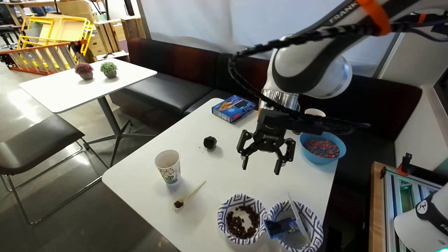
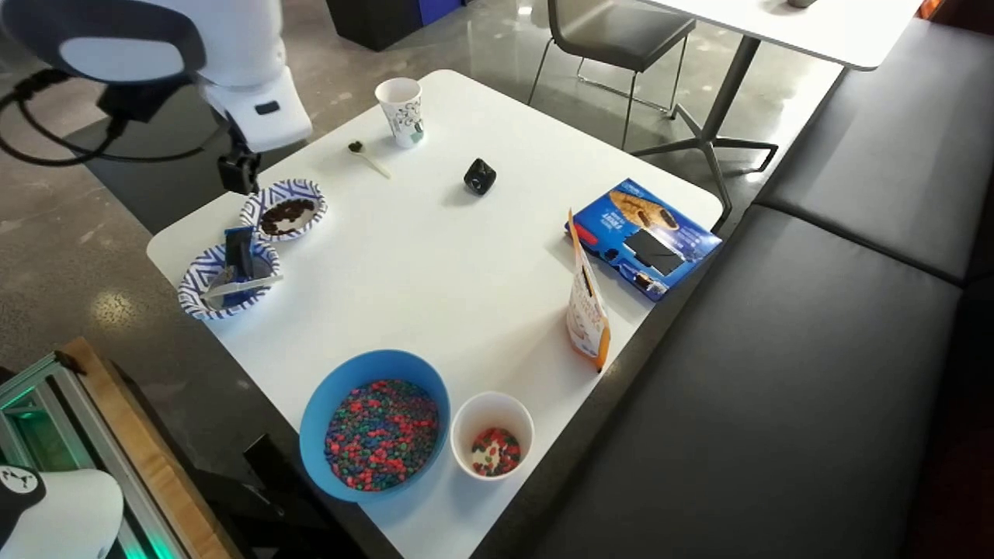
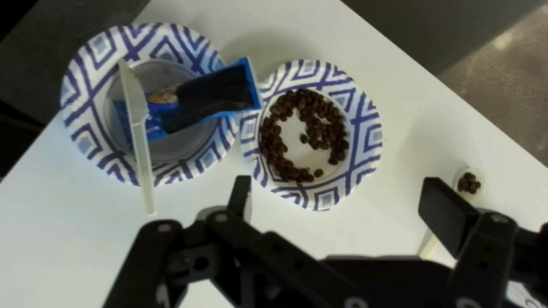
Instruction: Use the spoon to scoop some of the contents in the bowl and put the spoon on the table
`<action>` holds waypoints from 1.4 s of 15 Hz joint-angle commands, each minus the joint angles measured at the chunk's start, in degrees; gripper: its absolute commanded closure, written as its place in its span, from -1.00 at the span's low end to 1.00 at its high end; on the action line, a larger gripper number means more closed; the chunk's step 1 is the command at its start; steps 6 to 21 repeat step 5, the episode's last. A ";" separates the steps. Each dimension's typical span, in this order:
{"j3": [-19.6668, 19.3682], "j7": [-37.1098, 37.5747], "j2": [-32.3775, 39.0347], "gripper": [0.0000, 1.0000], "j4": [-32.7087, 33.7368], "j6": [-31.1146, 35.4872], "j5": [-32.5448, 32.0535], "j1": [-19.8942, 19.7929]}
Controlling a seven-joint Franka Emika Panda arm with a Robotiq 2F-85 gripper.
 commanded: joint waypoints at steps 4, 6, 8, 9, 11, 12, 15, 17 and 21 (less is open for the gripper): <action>2.12 0.80 -1.68 -1.00 -0.67 -0.20 -0.38 -1.64; 1.96 0.60 -1.15 -1.00 -0.53 -0.19 -0.40 -1.94; 1.96 0.60 -1.15 -1.00 -0.53 -0.19 -0.40 -1.94; 1.96 0.60 -1.15 -1.00 -0.53 -0.19 -0.40 -1.94; 1.96 0.60 -1.15 -1.00 -0.53 -0.19 -0.40 -1.94; 1.96 0.60 -1.15 -1.00 -0.53 -0.19 -0.40 -1.94; 1.96 0.60 -1.15 -1.00 -0.53 -0.19 -0.40 -1.94; 1.96 0.60 -1.15 -1.00 -0.53 -0.19 -0.40 -1.94; 1.96 0.60 -1.15 -1.00 -0.53 -0.19 -0.40 -1.94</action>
